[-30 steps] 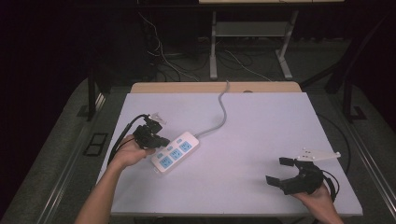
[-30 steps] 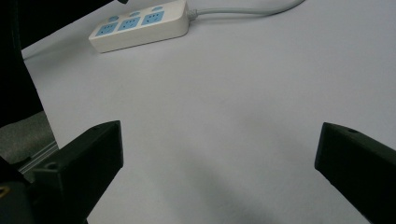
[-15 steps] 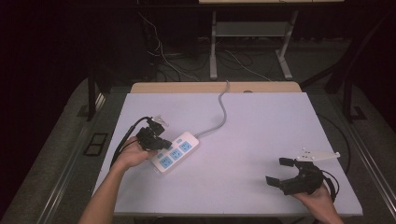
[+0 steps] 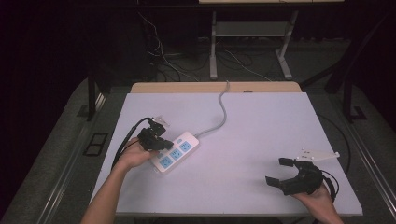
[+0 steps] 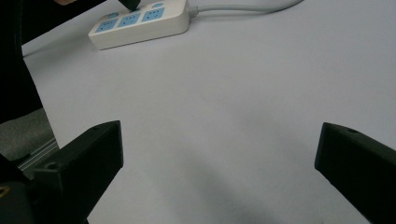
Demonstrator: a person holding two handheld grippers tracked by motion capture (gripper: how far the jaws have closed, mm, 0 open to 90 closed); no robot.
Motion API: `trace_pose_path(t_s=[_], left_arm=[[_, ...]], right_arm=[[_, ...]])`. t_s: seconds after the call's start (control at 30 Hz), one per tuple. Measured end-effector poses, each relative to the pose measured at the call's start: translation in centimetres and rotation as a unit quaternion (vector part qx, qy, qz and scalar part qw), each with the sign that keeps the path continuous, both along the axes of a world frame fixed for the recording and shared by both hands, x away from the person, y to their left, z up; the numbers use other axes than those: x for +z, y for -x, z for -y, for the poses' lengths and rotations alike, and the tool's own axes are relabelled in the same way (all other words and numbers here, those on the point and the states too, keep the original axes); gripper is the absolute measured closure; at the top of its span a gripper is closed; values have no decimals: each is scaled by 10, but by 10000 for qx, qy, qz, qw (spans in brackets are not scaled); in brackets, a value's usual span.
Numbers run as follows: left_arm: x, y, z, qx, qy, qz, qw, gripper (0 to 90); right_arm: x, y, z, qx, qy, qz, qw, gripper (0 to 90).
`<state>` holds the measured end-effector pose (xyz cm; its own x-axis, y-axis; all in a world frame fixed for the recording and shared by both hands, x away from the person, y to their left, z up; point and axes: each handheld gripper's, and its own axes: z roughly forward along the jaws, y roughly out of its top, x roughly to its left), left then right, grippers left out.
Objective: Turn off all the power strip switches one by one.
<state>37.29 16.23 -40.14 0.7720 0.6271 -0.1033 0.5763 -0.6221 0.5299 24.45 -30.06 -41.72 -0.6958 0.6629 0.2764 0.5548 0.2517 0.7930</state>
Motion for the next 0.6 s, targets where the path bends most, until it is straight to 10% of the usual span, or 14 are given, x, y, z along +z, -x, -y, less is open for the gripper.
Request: trace_pose_path(t_s=[0.6], left_arm=[[-4, 0, -5, 142, 285, -40, 9995, 896]], right_arm=[[0, 1, -1, 33, 35, 1, 10000, 9]])
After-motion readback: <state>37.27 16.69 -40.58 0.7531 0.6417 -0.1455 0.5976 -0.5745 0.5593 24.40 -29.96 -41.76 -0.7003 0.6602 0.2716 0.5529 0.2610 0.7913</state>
